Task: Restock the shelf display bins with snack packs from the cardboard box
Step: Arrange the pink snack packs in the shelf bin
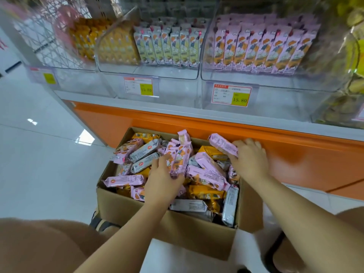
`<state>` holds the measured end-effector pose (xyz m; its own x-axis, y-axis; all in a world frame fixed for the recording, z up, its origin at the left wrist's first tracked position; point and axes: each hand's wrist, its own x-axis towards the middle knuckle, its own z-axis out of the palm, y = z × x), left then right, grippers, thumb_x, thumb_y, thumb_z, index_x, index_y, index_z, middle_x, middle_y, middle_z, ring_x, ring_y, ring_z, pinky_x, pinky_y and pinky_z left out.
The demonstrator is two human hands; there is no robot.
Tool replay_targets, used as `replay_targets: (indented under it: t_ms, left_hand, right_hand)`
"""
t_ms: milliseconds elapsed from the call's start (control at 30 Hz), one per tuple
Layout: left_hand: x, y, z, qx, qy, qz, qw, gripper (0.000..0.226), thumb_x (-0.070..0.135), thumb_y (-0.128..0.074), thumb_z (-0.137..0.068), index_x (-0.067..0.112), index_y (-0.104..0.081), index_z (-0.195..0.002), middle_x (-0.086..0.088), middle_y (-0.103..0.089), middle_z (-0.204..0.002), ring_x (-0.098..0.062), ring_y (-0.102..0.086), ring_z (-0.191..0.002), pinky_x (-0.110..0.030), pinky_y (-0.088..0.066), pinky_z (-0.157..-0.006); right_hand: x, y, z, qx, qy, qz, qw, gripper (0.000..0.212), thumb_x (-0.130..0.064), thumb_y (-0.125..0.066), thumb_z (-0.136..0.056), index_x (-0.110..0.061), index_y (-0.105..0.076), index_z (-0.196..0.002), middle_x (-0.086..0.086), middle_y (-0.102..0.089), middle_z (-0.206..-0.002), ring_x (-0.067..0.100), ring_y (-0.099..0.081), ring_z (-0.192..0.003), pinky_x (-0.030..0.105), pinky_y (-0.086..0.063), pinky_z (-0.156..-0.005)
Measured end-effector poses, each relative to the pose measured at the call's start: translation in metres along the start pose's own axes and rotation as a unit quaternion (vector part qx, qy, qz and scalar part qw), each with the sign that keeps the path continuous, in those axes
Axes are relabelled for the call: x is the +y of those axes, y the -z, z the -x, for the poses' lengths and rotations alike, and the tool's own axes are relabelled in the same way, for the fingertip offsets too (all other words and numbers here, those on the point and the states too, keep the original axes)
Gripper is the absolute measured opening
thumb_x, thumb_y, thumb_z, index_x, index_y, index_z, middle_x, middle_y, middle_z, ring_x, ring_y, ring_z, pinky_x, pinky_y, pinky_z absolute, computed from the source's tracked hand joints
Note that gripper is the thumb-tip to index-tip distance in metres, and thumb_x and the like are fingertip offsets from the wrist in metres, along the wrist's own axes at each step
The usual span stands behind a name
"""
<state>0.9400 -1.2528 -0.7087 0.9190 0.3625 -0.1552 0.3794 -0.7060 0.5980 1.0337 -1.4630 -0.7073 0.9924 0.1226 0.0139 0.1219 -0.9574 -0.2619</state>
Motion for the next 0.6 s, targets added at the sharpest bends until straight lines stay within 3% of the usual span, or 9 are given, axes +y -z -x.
replay_targets:
  t_ms: [133, 233, 333, 367, 433, 500, 600]
  left_hand:
    - [-0.001, -0.004, 0.007, 0.028, -0.006, 0.024, 0.999, 0.060, 0.030, -0.065, -0.086, 0.027, -0.035, -0.138, 0.001, -0.035, -0.143, -0.025, -0.054, -0.110, -0.035, -0.048, -0.069]
    - [0.002, -0.005, 0.009, 0.024, -0.007, 0.024, 0.999, 0.061, 0.030, -0.065, -0.086, 0.027, -0.034, -0.139, 0.001, -0.032, -0.146, -0.026, -0.054, -0.111, -0.033, -0.045, -0.066]
    - [0.000, -0.005, 0.009, 0.019, -0.009, 0.018, 1.000, 0.060, 0.032, -0.065, -0.087, 0.026, -0.036, -0.139, 0.000, -0.032, -0.146, -0.024, -0.051, -0.116, -0.033, -0.048, -0.070]
    - [-0.002, -0.004, 0.009, 0.017, -0.009, 0.019, 1.000, 0.059, 0.033, -0.065, -0.087, 0.025, -0.036, -0.138, -0.001, -0.033, -0.146, -0.024, -0.051, -0.117, -0.034, -0.049, -0.072]
    - [-0.005, -0.004, 0.010, 0.017, -0.007, 0.023, 1.000, 0.058, 0.035, -0.066, -0.087, 0.026, -0.038, -0.136, 0.000, -0.036, -0.143, -0.024, -0.050, -0.117, -0.036, -0.052, -0.075]
    - [-0.006, -0.004, 0.012, 0.022, -0.011, 0.022, 0.999, 0.056, 0.037, -0.065, -0.087, 0.028, -0.039, -0.135, 0.001, -0.037, -0.141, -0.023, -0.051, -0.116, -0.038, -0.053, -0.076]
    - [-0.006, -0.005, 0.013, 0.033, -0.018, 0.034, 0.999, 0.055, 0.035, -0.065, -0.086, 0.029, -0.040, -0.134, 0.004, -0.038, -0.139, -0.021, -0.051, -0.115, -0.036, -0.051, -0.076]
  right_hand:
    - [0.001, 0.002, 0.020, 0.055, 0.003, -0.120, 0.991, 0.028, -0.024, -0.064, -0.087, -0.014, -0.064, -0.114, 0.007, -0.058, -0.103, 0.029, -0.051, -0.094, 0.033, -0.035, -0.070]
    - [-0.013, -0.005, 0.037, -0.032, 0.053, -0.187, 0.980, 0.037, -0.035, -0.065, -0.087, -0.020, -0.060, -0.121, -0.002, -0.056, -0.110, 0.022, -0.052, -0.103, 0.029, -0.037, -0.075]
    - [-0.022, -0.010, 0.051, -0.179, 0.066, -0.242, 0.952, 0.082, -0.037, -0.068, -0.085, -0.027, -0.019, -0.150, 0.001, -0.034, -0.147, 0.020, -0.037, -0.133, 0.034, -0.038, -0.102]
    - [-0.023, -0.011, 0.052, -0.201, 0.082, -0.217, 0.952, 0.094, -0.038, -0.069, -0.085, -0.032, -0.003, -0.152, 0.001, -0.025, -0.152, 0.020, -0.031, -0.138, 0.036, -0.035, -0.106]
    - [-0.022, -0.013, 0.052, -0.202, 0.112, -0.152, 0.961, 0.105, -0.037, -0.068, -0.085, -0.039, 0.017, -0.147, 0.004, -0.026, -0.151, 0.023, -0.032, -0.136, 0.036, -0.035, -0.104]
    - [-0.022, -0.014, 0.047, -0.179, 0.139, -0.102, 0.969, 0.106, -0.037, -0.066, -0.086, -0.043, 0.027, -0.138, 0.008, -0.035, -0.142, 0.025, -0.036, -0.130, 0.035, -0.037, -0.101]
    - [-0.022, -0.014, 0.042, -0.159, 0.165, -0.076, 0.970, 0.104, -0.040, -0.065, -0.085, -0.043, 0.024, -0.139, 0.007, -0.046, -0.135, 0.026, -0.041, -0.124, 0.037, -0.039, -0.099]
